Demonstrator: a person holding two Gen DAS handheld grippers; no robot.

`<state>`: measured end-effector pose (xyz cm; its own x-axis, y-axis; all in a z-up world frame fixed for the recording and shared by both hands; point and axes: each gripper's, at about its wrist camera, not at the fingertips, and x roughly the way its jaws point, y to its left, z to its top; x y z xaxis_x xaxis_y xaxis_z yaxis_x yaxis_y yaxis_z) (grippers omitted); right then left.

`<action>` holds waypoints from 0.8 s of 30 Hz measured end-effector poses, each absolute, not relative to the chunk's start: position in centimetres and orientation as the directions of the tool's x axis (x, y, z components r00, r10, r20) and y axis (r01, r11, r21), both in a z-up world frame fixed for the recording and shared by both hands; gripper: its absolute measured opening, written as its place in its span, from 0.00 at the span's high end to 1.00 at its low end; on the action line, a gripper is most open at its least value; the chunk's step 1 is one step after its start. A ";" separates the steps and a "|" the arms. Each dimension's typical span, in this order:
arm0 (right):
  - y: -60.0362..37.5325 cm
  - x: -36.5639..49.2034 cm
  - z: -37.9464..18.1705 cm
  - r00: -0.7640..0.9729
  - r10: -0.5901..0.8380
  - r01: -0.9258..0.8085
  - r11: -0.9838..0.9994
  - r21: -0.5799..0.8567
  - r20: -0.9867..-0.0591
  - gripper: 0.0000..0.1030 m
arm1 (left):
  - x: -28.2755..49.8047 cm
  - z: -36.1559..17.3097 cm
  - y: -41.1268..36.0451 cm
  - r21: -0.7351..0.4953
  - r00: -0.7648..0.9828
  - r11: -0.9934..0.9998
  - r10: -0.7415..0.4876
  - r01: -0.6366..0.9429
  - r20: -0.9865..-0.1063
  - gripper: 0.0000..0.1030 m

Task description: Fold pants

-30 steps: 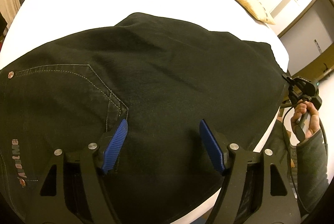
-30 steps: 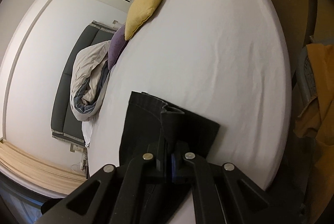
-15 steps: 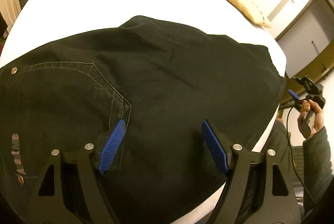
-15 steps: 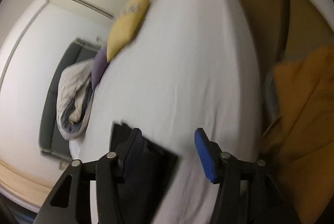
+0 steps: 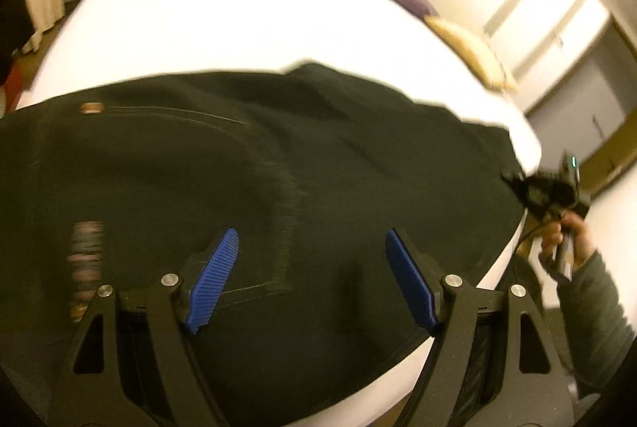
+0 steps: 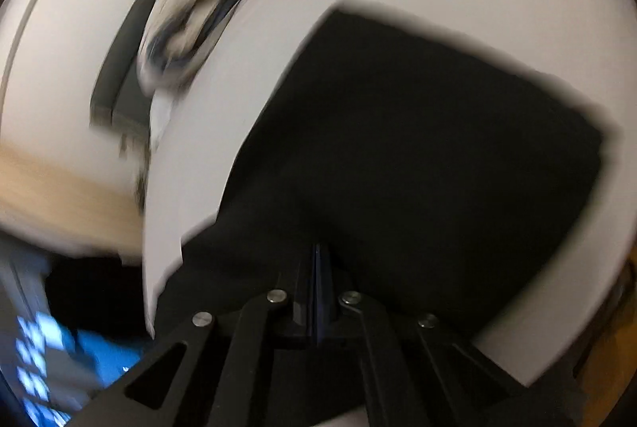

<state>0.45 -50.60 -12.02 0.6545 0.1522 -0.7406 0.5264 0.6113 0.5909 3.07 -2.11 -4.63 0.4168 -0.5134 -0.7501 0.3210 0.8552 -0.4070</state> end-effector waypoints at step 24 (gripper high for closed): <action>-14.9 26.4 -13.2 0.168 0.664 -0.251 0.744 0.620 -0.729 1.00 | 3.1 -8.6 3.9 -0.561 0.408 0.806 -0.583 0.187 -0.702 0.27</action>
